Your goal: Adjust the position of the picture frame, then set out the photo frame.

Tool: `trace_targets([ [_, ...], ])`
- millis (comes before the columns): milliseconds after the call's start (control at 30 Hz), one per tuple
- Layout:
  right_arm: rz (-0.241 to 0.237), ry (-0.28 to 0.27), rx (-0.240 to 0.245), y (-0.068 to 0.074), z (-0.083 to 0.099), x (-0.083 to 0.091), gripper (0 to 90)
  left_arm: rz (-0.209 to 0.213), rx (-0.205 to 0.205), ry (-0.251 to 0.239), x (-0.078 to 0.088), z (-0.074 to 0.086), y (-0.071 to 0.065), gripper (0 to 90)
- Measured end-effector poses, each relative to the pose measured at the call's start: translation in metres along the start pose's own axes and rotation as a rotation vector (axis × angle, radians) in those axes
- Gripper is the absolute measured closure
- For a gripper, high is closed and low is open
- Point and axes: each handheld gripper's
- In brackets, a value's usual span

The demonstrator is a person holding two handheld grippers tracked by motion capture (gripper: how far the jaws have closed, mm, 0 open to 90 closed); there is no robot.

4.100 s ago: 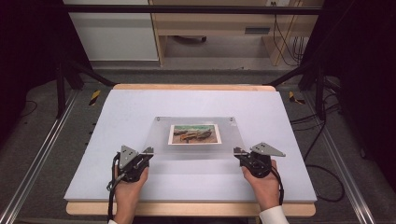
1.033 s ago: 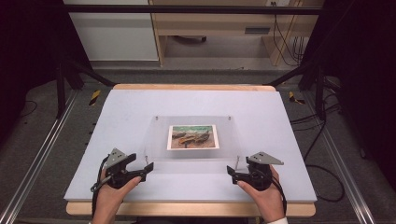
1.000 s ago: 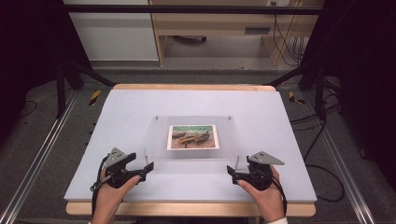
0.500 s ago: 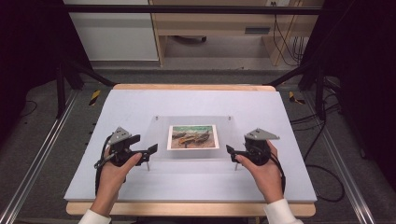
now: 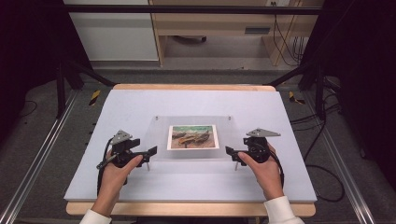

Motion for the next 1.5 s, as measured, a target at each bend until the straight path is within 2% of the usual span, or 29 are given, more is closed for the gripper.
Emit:
trace_targets([
  [100, -0.023, 0.003, -0.008, -0.002, 0.001, -0.005, 15.0, 0.012, 0.024, 0.003, -0.003, 0.002, 0.0, 13.1],
  [133, -0.025, 0.011, -0.016, -0.002, 0.002, -0.006, 14.8, 0.026, 0.043, 0.008, -0.005, 0.003, 0.001, 13.2],
  [200, -0.031, 0.009, -0.01, -0.003, 0.003, -0.008, 12.7, 0.029, 0.054, 0.012, -0.006, 0.003, 0.001, 13.4],
  [300, -0.068, 0.016, -0.028, -0.002, 0.004, -0.011, 11.4, 0.038, 0.059, 0.026, -0.009, 0.005, 0.002, 13.7],
  [467, -0.069, 0.036, -0.042, -0.001, 0.006, -0.016, 9.9, 0.063, 0.071, 0.045, -0.015, 0.008, 0.002, 13.7],
  [567, -0.076, 0.031, -0.05, -0.003, 0.007, -0.017, 9.7, 0.091, 0.098, 0.047, -0.017, 0.009, 0.003, 13.8],
  [700, -0.103, 0.029, -0.09, -0.006, 0.009, -0.019, 9.6, 0.108, 0.117, 0.05, -0.018, 0.009, 0.005, 12.9],
  [733, -0.11, 0.032, -0.105, -0.007, 0.009, -0.019, 9.3, 0.119, 0.133, 0.056, -0.019, 0.01, 0.006, 12.9],
  [833, -0.115, 0.032, -0.113, -0.007, 0.01, -0.02, 9.2, 0.131, 0.142, 0.056, -0.02, 0.01, 0.008, 12.7],
  [867, -0.13, 0.036, -0.139, -0.009, 0.011, -0.02, 8.9, 0.172, 0.166, 0.066, -0.021, 0.011, 0.01, 13.4],
  [900, -0.141, 0.037, -0.15, -0.01, 0.012, -0.021, 8.9, 0.19, 0.171, 0.07, -0.022, 0.012, 0.01, 13.3],
  [933, -0.156, 0.044, -0.17, -0.012, 0.012, -0.021, 9.4, 0.182, 0.167, 0.063, -0.023, 0.012, 0.01, 13.3],
  [1067, -0.204, 0.064, -0.188, -0.013, 0.012, -0.022, 10.1, 0.175, 0.172, 0.067, -0.024, 0.01, 0.01, 13.3],
  [1267, -0.2, 0.063, -0.207, -0.012, 0.011, -0.025, 12.3, 0.178, 0.176, 0.068, -0.026, 0.009, 0.011, 14.2],
  [1300, -0.197, 0.058, -0.212, -0.013, 0.012, -0.024, 14.8, 0.176, 0.179, 0.068, -0.026, 0.009, 0.011, 14.9],
  [1333, -0.19, 0.053, -0.236, -0.013, 0.012, -0.024, 16.7, 0.177, 0.178, 0.071, -0.026, 0.008, 0.011, 15.3],
  [1500, -0.192, 0.051, -0.233, -0.014, 0.011, -0.026, 16.9, 0.164, 0.183, 0.076, -0.028, 0.006, 0.013, 17.3],
])
Point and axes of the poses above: each handheld gripper's, and its own axes: x roughly backward along the jaws, z roughly out of its underside, y roughly to its left, and after that the axes turned 7 degrees about y, right-handed
